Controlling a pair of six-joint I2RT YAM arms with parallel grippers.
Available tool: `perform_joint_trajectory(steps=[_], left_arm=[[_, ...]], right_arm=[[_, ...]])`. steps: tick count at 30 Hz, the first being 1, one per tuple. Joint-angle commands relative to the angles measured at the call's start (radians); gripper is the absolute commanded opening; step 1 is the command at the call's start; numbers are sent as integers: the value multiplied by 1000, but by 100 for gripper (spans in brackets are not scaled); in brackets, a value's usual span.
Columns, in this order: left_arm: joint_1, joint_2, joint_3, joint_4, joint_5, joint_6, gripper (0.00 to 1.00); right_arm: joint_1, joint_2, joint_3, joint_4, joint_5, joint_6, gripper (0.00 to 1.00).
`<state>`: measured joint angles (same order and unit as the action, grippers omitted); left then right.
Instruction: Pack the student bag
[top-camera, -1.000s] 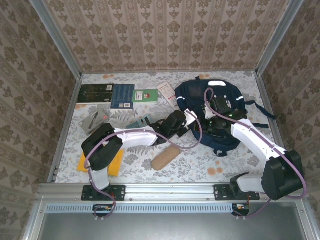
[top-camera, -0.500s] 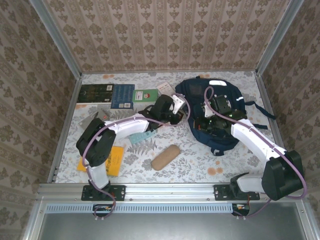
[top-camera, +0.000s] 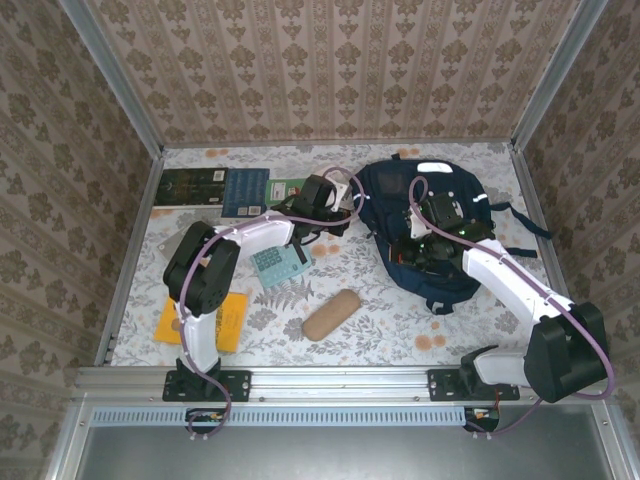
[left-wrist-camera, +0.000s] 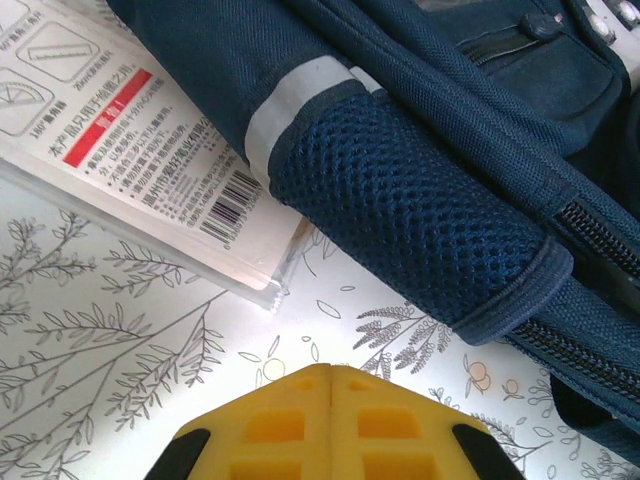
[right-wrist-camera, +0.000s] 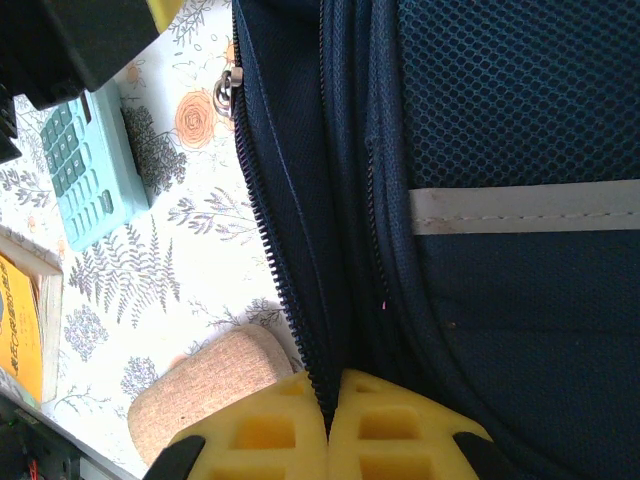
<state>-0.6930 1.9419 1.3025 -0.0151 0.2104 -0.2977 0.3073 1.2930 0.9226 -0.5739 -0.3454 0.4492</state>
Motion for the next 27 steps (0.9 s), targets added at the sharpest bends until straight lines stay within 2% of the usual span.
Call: perform_joint_trajectory(steps=[1,4,5,7,9,12,16,21,27], left_arm=[[10,-17,6,-15,48,-53,8],[12,-49,-3,-41,49,-65,29],[13,-60,-1,-57,49,-71,36],[15,-82,-8,-76,54,-81,48],[16,-111,-14,-97,61,-87,53],[15,-149,-12,-142,55,-87,55],[18,-184,-5,-213,34,-83,58],[19,-204,36,-299,49,-33,63],[22,-167,108,-311,147,54,65]], right_arm=[[-6,-41,1,15,4,11,0],[-6,-27,0,32,-9,14,0],[-5,-22,0,31,-13,14,4],[-5,-12,2,58,-11,15,31],[-5,-9,6,57,1,12,38],[-6,-27,10,50,24,10,47],[-7,-60,0,42,76,11,47],[-17,-93,-43,-45,241,77,51],[-39,-190,-149,-108,402,233,51]])
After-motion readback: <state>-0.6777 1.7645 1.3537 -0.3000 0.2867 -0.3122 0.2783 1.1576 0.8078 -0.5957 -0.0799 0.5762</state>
